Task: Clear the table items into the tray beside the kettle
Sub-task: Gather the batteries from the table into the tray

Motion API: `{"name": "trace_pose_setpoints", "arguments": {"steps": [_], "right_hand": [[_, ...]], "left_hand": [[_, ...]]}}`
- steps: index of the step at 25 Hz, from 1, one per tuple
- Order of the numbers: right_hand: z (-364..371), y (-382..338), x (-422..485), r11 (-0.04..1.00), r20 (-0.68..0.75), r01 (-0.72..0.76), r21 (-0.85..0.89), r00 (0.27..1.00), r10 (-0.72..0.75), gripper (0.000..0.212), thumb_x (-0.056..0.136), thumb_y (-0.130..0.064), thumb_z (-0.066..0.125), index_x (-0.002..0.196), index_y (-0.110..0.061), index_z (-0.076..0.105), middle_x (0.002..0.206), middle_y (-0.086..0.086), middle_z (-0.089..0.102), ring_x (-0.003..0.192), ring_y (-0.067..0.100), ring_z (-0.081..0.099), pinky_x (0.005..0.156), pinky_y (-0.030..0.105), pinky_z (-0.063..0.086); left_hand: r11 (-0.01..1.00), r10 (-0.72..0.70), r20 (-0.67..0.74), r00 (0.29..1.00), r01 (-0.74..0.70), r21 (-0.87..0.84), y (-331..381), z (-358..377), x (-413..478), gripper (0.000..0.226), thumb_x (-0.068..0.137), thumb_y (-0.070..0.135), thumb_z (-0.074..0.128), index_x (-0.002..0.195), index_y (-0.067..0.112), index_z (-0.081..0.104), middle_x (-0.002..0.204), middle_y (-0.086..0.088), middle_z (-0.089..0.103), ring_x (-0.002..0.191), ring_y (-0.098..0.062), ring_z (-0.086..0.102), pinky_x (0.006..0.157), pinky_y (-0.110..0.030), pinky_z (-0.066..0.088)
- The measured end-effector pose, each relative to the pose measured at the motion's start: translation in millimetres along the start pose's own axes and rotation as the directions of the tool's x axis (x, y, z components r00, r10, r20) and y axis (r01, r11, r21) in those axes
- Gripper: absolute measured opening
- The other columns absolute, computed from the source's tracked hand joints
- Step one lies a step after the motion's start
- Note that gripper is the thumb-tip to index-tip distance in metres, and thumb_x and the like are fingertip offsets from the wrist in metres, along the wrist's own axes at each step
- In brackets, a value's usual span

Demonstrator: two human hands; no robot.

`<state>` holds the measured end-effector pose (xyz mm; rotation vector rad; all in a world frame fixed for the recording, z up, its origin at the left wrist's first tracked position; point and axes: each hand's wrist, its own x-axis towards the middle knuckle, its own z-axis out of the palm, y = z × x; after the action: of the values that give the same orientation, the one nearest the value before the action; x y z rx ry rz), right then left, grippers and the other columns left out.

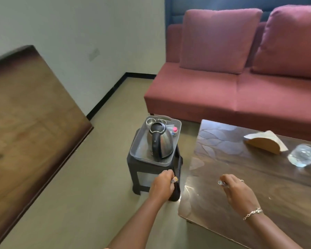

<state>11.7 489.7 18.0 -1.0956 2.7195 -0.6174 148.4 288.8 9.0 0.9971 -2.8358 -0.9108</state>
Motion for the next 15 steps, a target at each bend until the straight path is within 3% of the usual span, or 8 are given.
{"name": "trace_pose_setpoints", "arguments": {"steps": [6,12,15], "right_hand": [[24,-37,51,0.990,0.156,0.131,-0.048,0.980,-0.122,0.022,0.090,-0.011,0.055,0.111,-0.009,0.062,0.105,0.006,0.065,0.091,0.031,0.061,0.070,0.034,0.048],[59,-85,112,0.961,0.302,0.277,0.023,0.914,-0.270,0.021,0.094,-0.021,0.047,0.111,-0.013,0.057,0.108,0.003,0.063,0.088,0.029,0.061,0.077,0.034,0.048],[81,-122,139,0.959,0.338,0.261,0.109,0.898,-0.282,0.020,0.093,-0.021,0.049,0.110,-0.015,0.056,0.108,0.001,0.062,0.088,0.026,0.061,0.074,0.032,0.047]], "left_hand": [[0.978,-0.205,-0.039,0.978,0.203,-0.048,-52,-19,26,0.007,0.085,0.014,0.052,0.092,0.013,0.053,0.096,-0.009,0.063,0.086,-0.028,0.059,0.070,-0.035,0.043],[0.914,-0.387,-0.089,0.918,0.369,-0.167,-90,-43,56,0.020,0.084,0.013,0.058,0.103,0.018,0.056,0.091,-0.008,0.067,0.082,-0.025,0.063,0.072,-0.034,0.050],[0.880,-0.448,-0.096,0.889,0.419,-0.225,-110,-56,77,0.019,0.084,0.011,0.060,0.102,0.016,0.059,0.089,-0.009,0.067,0.082,-0.026,0.063,0.070,-0.033,0.049]]}}
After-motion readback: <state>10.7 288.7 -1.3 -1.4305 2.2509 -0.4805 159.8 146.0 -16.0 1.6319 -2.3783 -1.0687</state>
